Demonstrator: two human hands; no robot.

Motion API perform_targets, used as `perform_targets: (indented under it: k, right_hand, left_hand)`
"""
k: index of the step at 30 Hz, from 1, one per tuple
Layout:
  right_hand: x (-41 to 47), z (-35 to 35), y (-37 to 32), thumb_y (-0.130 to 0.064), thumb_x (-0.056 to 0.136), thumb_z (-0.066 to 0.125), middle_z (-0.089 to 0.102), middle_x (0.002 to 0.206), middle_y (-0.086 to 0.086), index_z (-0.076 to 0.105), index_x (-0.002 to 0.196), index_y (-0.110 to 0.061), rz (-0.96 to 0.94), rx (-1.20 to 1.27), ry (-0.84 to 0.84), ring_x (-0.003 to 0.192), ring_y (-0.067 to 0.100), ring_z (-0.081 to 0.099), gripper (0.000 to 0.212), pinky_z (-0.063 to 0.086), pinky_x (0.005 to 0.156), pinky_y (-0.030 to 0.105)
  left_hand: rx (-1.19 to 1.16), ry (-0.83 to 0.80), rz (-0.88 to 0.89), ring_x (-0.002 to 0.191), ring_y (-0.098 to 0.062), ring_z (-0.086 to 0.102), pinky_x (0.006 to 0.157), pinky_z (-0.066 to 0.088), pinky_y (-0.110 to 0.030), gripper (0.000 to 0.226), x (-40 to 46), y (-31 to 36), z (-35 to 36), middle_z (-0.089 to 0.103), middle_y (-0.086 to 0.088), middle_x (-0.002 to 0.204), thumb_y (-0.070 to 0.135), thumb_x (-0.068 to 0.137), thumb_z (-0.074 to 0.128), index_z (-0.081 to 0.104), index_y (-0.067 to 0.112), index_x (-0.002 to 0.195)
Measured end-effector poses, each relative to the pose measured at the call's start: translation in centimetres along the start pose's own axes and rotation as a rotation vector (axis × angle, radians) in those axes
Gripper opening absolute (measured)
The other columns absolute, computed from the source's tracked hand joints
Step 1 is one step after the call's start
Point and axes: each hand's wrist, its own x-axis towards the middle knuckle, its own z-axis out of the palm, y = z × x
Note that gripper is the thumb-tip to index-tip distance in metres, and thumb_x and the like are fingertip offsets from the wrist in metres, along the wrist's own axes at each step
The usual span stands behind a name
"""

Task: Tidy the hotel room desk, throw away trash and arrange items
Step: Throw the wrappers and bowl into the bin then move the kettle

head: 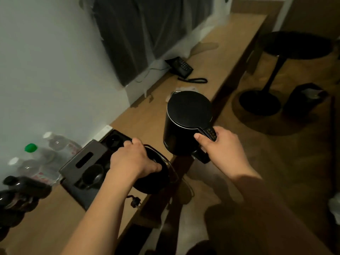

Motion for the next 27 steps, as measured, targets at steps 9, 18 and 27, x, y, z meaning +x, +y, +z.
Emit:
perform_targets:
  k: [9, 18, 27]
  right_hand:
    - [0.6, -12.8, 10.6, -0.046, 0.096, 0.057, 0.060, 0.093, -0.002, 0.060, 0.104, -0.019, 0.239, -0.109, 0.227, 0.081, 0.018, 0.054, 0.029, 0.036, 0.067, 0.027]
    - [7.0, -19.5, 16.5, -0.045, 0.094, 0.061, 0.061, 0.078, -0.004, 0.056, 0.092, -0.023, 0.333, 0.044, 0.324, 0.067, 0.007, 0.058, 0.022, 0.036, 0.053, 0.018]
    - [22.4, -25.9, 18.4, -0.042, 0.095, 0.060, 0.060, 0.074, 0.001, 0.057, 0.085, -0.016, 0.389, -0.003, 0.337, 0.061, 0.012, 0.058, 0.028, 0.037, 0.052, 0.019]
  left_hand:
    - [0.057, -0.016, 0.258, 0.128, -0.031, 0.049, 0.102, 0.050, -0.045, 0.098, 0.4, 18.5, 1.4, 0.046, -0.008, 0.141, 0.059, 0.070, 0.081, 0.036, 0.017, 0.146]
    - [0.099, 0.058, 0.405, 0.132, -0.031, 0.045, 0.103, 0.049, -0.043, 0.100, 5.8, 30.6, 1.1, 0.041, -0.009, 0.145, 0.060, 0.073, 0.079, 0.033, 0.016, 0.150]
    - [0.085, 0.138, 0.440, 0.132, -0.030, 0.046, 0.101, 0.047, -0.041, 0.098, 18.3, 43.0, -2.9, 0.043, -0.009, 0.142, 0.062, 0.072, 0.079, 0.037, 0.015, 0.146]
